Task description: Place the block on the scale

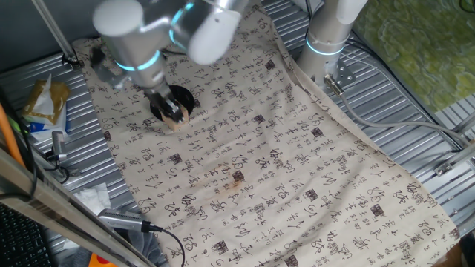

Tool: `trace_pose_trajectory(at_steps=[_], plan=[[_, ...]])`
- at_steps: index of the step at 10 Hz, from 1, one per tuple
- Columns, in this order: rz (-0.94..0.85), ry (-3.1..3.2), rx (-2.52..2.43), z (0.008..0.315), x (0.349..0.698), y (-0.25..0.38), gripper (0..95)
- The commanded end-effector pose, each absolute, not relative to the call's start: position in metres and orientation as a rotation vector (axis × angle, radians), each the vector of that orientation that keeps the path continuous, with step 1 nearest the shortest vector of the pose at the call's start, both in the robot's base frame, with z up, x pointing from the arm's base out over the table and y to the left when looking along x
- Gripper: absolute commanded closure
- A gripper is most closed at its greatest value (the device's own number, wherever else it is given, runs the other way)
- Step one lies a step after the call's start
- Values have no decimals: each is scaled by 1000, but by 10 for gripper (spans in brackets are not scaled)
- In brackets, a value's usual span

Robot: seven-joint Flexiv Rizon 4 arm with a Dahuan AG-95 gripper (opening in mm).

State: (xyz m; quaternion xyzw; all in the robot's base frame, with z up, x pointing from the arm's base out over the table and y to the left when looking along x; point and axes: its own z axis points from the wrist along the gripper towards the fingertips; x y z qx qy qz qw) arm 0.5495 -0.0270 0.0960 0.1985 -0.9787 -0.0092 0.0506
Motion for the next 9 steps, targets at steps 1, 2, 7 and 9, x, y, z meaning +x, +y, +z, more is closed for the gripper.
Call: trace_pose_trajectory(at_steps=[1, 2, 7, 9], plan=[[-32, -2978, 634, 94, 544, -41, 950], [-34, -2977, 647, 93, 542, -47, 950], [-32, -2981, 681, 86, 534, -67, 950], [-26, -2992, 703, 79, 532, -74, 950]])
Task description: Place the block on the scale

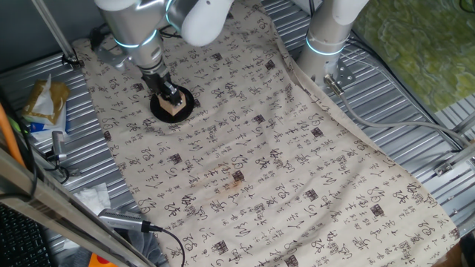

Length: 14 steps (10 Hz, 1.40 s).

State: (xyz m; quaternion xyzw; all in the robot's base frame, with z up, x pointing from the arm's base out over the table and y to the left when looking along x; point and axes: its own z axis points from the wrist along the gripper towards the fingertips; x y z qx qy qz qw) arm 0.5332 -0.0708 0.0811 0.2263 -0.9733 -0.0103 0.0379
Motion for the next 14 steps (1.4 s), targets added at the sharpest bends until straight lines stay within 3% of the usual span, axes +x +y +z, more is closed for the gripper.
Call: trace_pose_trajectory(at_steps=[1, 10, 14], plan=[[-27, -2997, 713, 76, 531, -77, 950], [-14, -3042, 756, 65, 532, -84, 950], [-21, -3047, 761, 65, 534, -84, 190]])
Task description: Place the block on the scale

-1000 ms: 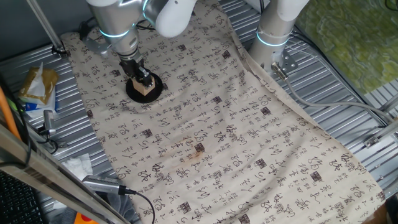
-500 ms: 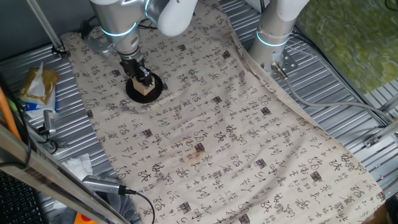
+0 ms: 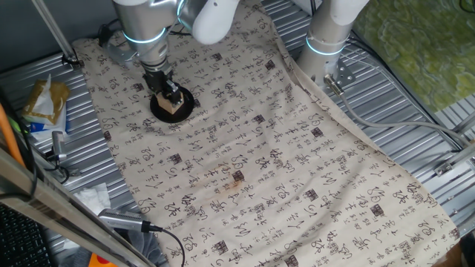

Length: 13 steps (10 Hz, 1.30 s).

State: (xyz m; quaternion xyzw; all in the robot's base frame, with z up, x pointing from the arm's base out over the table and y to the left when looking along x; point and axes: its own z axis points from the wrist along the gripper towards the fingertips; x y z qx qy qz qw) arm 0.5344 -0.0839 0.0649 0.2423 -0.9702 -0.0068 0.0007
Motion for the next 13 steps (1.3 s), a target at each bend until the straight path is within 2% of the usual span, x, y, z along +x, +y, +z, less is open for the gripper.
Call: trace_pose_trajectory(at_steps=[1, 4, 5, 8, 10, 11, 12, 13], plan=[[-31, -3049, 764, 65, 534, -84, 190], [-67, -3052, 773, 66, 534, -84, 190], [-68, -3048, 776, 71, 534, -83, 0], [-71, -3024, 813, 88, 537, -80, 0], [-47, -3018, 807, 98, 549, -77, 380], [-41, -3021, 776, 103, 559, -75, 760], [-38, -3024, 737, 107, 569, -72, 950], [-40, -3025, 711, 112, 577, -67, 950]])
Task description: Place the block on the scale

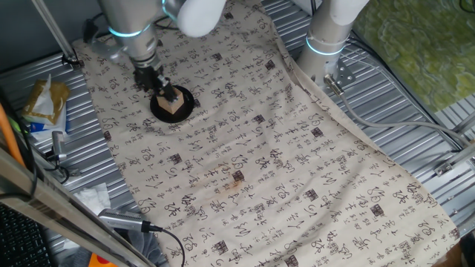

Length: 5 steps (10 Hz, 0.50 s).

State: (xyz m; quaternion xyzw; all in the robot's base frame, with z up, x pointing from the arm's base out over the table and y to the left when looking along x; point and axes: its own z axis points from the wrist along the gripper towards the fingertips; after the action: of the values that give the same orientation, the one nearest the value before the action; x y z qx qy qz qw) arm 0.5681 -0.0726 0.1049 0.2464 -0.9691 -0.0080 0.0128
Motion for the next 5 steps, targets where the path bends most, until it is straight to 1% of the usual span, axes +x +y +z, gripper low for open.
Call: trace_pose_trajectory(at_steps=[1, 5], plan=[[-44, -3024, 695, 116, 583, -63, 950], [-54, -3020, 576, 127, 595, -32, 950]])
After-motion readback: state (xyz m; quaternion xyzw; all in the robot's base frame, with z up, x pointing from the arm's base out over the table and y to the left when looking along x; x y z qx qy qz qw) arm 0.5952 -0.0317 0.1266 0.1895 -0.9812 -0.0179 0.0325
